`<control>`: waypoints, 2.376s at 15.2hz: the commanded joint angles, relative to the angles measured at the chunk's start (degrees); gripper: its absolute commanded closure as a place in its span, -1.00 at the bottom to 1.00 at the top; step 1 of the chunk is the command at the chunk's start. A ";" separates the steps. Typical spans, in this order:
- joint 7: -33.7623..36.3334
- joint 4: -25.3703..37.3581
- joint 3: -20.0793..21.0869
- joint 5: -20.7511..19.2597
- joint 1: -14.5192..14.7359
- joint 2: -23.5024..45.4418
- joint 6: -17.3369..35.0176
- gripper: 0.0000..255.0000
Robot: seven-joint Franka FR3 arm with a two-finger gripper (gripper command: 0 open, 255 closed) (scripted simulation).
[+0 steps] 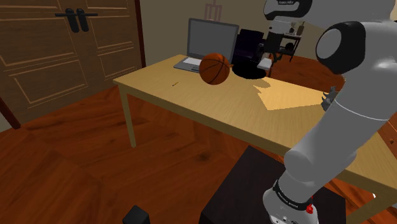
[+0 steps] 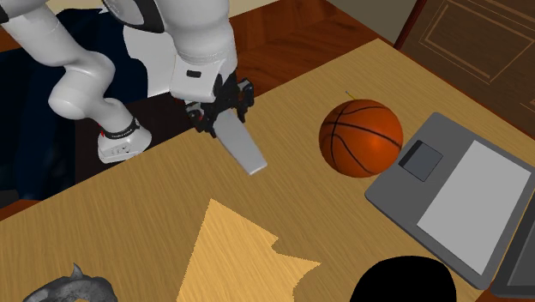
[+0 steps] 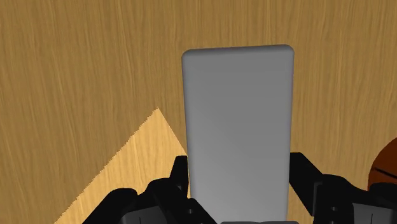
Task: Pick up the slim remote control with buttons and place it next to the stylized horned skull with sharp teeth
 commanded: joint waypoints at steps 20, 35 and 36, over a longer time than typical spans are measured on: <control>-16.25 -24.28 -9.31 -13.55 -10.23 -28.04 -0.66 1.00; -32.98 -23.73 -20.95 -22.24 -16.86 -35.06 -4.15 1.00; -32.88 -24.61 -21.08 -22.42 -16.97 -35.26 -3.45 1.00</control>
